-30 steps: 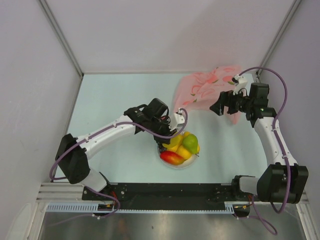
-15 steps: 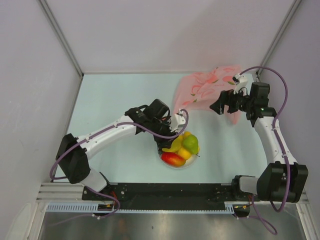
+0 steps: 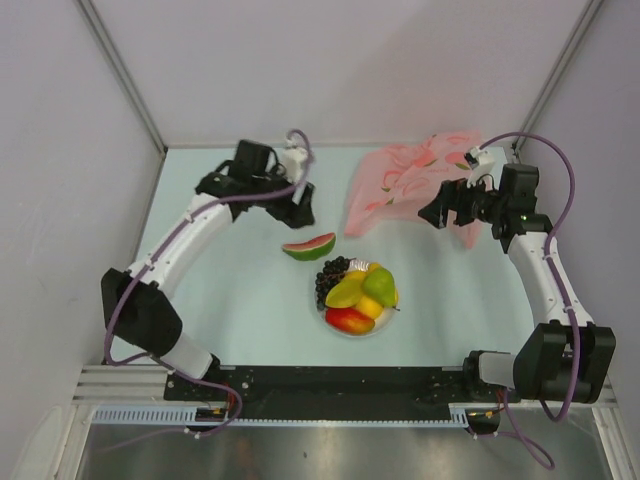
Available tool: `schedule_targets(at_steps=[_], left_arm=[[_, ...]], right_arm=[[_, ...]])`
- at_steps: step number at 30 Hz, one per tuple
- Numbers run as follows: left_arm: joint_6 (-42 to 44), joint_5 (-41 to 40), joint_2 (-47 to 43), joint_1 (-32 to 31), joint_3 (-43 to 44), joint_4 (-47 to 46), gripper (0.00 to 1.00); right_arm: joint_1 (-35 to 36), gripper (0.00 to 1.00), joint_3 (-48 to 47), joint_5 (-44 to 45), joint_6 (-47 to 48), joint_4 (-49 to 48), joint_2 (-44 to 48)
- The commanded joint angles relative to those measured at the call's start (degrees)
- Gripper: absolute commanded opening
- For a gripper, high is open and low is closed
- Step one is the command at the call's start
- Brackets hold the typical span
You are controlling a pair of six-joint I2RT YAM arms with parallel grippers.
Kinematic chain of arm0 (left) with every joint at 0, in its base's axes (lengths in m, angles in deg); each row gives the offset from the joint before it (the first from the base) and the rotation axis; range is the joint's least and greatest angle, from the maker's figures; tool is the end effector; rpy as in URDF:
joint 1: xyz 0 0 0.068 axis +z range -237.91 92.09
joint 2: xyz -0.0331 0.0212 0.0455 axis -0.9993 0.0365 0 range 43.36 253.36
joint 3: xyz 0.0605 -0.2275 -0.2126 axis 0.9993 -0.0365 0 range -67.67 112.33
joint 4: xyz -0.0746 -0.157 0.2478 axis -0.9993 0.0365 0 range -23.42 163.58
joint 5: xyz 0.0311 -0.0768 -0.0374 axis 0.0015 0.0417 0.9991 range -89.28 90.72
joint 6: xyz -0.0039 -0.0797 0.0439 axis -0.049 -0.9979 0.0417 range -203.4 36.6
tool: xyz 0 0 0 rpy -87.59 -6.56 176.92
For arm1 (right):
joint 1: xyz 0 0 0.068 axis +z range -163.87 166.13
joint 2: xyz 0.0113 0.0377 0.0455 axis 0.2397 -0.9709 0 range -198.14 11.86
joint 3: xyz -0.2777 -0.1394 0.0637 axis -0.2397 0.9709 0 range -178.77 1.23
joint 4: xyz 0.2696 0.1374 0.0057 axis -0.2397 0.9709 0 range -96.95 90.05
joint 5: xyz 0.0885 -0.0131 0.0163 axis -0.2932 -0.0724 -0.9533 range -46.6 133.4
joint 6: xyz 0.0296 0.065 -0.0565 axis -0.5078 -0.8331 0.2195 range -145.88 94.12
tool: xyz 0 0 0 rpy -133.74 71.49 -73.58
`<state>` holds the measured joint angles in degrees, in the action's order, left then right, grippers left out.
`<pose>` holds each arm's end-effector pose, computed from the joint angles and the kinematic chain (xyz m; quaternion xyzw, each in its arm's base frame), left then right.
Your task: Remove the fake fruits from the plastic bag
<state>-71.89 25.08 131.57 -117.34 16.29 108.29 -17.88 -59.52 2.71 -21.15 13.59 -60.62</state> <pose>0.3367 -0.2286 0.3549 0.3911 0.8213 -0.2503 0.3316 0.3394 0.0294 0.3363 -0.1730 0.8201 0.2691 0.4745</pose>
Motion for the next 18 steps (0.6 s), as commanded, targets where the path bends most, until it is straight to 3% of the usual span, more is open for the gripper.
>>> schedule_targets(at_steps=[1, 5, 10, 18], left_arm=[[-21.8, 2.3, 1.5, 14.3, -3.9, -7.0, 0.78], [-31.6, 5.4, 4.4, 19.1, -10.8, -11.5, 0.75], [-41.6, 8.1, 10.6, 21.8, -12.0, -12.8, 0.66], [-46.3, 5.9, 21.2, 22.0, -9.1, -10.3, 0.57]], right_arm=[[-0.1, 1.0, -0.5, -1.4, 0.3, 0.0, 0.9], [1.0, 1.0, -2.1, 0.6, 1.5, 2.9, -1.1], [1.5, 1.0, -6.7, 3.2, 5.0, 8.1, -3.7], [1.6, 1.0, -11.1, 6.6, 7.2, 13.2, -7.8]])
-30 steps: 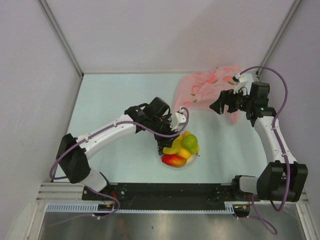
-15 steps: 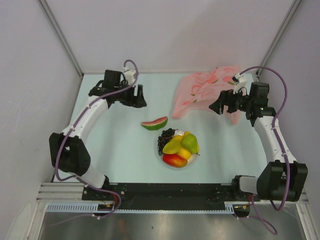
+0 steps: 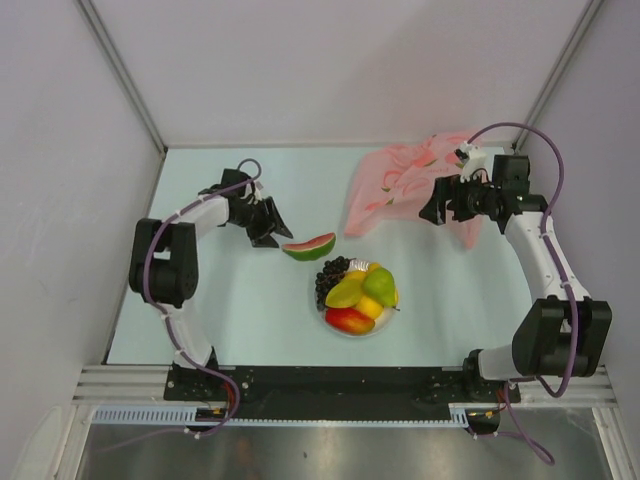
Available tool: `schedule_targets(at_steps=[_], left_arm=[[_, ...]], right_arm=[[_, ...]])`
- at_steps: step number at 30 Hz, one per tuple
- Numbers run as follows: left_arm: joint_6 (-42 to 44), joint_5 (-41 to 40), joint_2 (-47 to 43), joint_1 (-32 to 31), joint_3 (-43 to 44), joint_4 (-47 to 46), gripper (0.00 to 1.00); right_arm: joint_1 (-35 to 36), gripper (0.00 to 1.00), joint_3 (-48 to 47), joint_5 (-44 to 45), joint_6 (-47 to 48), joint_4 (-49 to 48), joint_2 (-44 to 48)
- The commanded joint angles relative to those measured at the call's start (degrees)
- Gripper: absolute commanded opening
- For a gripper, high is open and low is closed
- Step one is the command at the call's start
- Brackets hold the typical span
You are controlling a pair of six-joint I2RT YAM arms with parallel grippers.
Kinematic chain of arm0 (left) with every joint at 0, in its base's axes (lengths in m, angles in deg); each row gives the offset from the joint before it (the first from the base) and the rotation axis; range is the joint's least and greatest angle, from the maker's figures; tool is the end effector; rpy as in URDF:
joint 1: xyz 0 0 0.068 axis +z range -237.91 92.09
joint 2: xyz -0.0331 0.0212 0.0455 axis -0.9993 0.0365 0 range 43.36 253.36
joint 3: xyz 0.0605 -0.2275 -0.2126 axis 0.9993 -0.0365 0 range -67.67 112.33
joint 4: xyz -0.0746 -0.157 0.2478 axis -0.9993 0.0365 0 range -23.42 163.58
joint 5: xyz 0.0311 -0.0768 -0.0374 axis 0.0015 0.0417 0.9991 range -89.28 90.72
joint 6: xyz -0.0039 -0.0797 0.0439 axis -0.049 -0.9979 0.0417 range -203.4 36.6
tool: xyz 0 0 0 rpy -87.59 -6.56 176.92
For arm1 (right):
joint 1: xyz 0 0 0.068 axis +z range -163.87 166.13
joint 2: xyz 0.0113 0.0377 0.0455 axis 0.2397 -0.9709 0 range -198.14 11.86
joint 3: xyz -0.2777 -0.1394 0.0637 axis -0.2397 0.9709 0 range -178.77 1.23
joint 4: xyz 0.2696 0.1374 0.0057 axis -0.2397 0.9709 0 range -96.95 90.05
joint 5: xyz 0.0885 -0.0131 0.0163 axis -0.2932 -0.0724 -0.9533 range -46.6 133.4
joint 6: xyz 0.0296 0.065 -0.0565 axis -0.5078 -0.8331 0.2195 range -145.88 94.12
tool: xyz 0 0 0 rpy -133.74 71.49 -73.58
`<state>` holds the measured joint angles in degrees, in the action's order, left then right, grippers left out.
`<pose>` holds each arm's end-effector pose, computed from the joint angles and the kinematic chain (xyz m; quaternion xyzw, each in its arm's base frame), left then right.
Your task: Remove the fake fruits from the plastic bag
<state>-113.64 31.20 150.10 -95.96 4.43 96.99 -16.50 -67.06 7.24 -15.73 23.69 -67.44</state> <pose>0.4314 -0.1028 0.1646 -0.1255 0.9354 -0.3109 0.1128 0.3637 0.0314 0.3286 -0.1837 0.8570 0.2381 0.4184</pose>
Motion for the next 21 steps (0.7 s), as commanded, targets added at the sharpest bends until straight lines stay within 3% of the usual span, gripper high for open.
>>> schedule_targets(at_steps=[1, 6, 15, 17, 20, 21], left_arm=[[-4.7, -0.6, 3.4, 0.8, 3.1, 3.2, 0.57], [-5.8, 1.5, 6.5, 1.0, 2.6, 2.9, 0.57], [-7.9, 3.9, 10.4, -0.4, 3.6, -0.4, 0.39], [-6.9, 4.3, 10.6, -0.4, 3.8, -0.7, 0.31], [-5.7, 4.1, 9.8, -0.3, 3.5, -1.4, 0.02], [-5.2, 4.0, 9.6, -0.1, 3.3, -1.8, 0.0]], right_arm=[[0.3, 1.0, -3.9, 2.1, 1.8, 3.2, -1.3], [0.3, 1.0, -4.3, 2.9, 2.3, 4.3, -1.8], [0.3, 1.0, -4.3, 3.6, 2.4, 4.8, -2.3], [0.3, 1.0, -4.3, 3.3, 2.3, 4.7, -2.4], [0.4, 1.0, -4.3, 2.7, 2.2, 4.3, -2.5], [0.7, 1.0, -4.3, 2.4, 2.2, 4.1, -2.5]])
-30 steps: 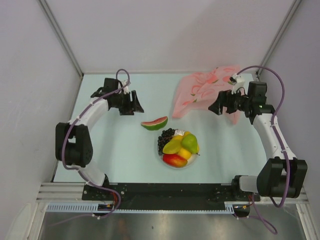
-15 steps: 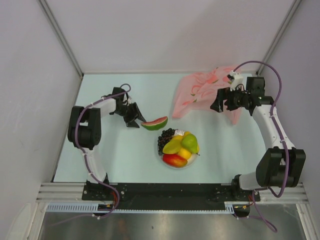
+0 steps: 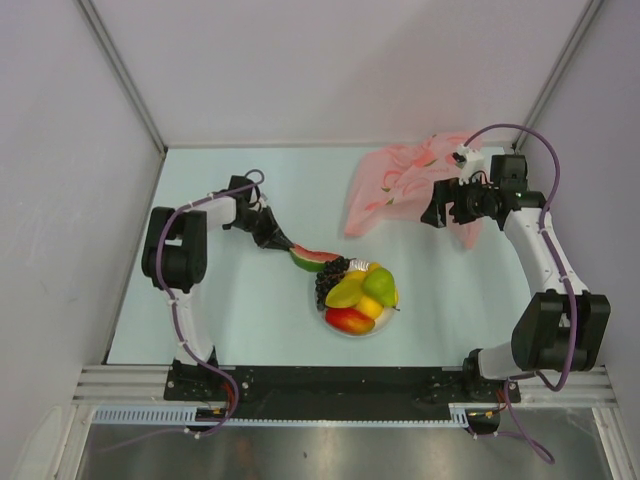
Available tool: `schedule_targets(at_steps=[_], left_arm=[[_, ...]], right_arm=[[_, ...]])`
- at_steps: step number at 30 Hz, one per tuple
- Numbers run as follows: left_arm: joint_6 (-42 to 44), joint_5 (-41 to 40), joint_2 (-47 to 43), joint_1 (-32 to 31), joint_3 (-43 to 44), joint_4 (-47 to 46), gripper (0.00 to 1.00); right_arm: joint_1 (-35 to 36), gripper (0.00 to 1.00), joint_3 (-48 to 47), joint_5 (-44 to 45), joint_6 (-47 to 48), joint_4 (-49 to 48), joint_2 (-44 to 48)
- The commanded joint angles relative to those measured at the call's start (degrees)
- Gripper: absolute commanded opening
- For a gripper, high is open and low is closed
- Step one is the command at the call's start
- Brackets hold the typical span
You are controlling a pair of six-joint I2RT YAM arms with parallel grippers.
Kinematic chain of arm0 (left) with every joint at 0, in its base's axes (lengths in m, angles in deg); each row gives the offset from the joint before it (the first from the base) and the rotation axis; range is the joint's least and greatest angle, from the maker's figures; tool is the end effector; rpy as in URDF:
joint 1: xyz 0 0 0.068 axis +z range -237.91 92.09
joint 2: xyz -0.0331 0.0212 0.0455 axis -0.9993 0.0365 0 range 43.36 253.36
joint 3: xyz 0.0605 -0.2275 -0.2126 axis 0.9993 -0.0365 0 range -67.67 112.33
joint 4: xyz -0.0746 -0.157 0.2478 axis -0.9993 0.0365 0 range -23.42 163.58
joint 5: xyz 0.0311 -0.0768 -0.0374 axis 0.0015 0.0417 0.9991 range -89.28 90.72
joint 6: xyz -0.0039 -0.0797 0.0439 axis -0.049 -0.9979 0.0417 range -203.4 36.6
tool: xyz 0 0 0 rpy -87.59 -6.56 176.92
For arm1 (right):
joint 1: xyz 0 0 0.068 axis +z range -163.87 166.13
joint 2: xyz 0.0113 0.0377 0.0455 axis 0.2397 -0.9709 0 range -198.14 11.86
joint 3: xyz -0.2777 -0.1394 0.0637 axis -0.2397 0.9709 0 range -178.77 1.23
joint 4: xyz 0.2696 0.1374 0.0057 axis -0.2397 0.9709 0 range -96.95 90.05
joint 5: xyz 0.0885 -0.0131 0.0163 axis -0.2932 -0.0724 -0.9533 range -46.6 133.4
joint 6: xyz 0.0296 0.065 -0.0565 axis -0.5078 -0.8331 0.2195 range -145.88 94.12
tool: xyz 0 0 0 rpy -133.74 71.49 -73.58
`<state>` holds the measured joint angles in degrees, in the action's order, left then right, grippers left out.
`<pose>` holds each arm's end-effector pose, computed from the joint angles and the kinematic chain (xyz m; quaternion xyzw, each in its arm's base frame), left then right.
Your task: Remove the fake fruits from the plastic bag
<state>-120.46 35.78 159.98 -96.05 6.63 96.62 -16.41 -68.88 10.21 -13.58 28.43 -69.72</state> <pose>0.4439 -0.1108 0.1063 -0.1905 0.9240 -0.3310 0.0207 0.3684 0.0283 0.3174 -0.1805 0.8790 0.2179 0.3837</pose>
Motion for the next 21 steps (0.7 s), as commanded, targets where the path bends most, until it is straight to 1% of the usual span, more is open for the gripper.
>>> schedule_targets(at_steps=[1, 4, 8, 10, 11, 15, 16, 17, 18, 20, 21], left_arm=[[2.1, -0.5, -0.5, 0.1, 1.0, -2.2, 0.0], [4.6, 2.5, -1.1, 1.0, 1.4, -6.0, 0.0], [9.3, 7.0, -1.1, 2.2, 6.6, -7.6, 0.0], [10.6, 10.8, -2.3, 2.5, 8.0, -9.8, 0.0], [10.8, 11.7, -2.9, 2.6, 8.4, -11.7, 0.0], [13.5, 14.8, -6.3, 2.9, 8.1, -15.9, 0.0], [13.9, 16.9, -7.8, 3.0, 7.5, -16.9, 0.0], [14.4, 17.8, -8.6, 3.0, 7.3, -18.4, 0.0], [16.5, 18.4, -9.5, 3.0, 7.3, -18.7, 0.0], [18.6, 20.6, -12.0, 3.0, 7.2, -20.0, 0.0], [19.0, 21.0, -12.8, 3.0, 7.2, -20.5, 0.0]], right_arm=[[1.0, 1.0, -2.8, -0.7, 0.4, -0.7, -0.2], [2.4, 1.0, -3.7, -2.2, 1.8, -1.1, -0.1], [7.9, 1.0, -7.3, -4.9, 1.9, -3.6, -0.8], [10.2, 1.0, -9.2, -4.9, 1.6, -4.3, -2.0], [12.5, 0.99, -11.5, -5.0, 0.2, -5.1, -4.0], [17.5, 1.0, -16.9, -7.3, -3.6, -8.2, -10.5], [18.4, 1.0, -18.1, -8.4, -3.9, -8.9, -11.9], [19.8, 1.0, -19.4, -8.7, -4.3, -8.9, -15.2], [20.5, 1.0, -22.8, -8.9, -5.0, -8.9, -16.8], [21.3, 1.0, -26.2, -9.8, -5.9, -8.7, -21.8], [21.7, 1.0, -29.7, -10.0, -6.1, -8.2, -23.3]])
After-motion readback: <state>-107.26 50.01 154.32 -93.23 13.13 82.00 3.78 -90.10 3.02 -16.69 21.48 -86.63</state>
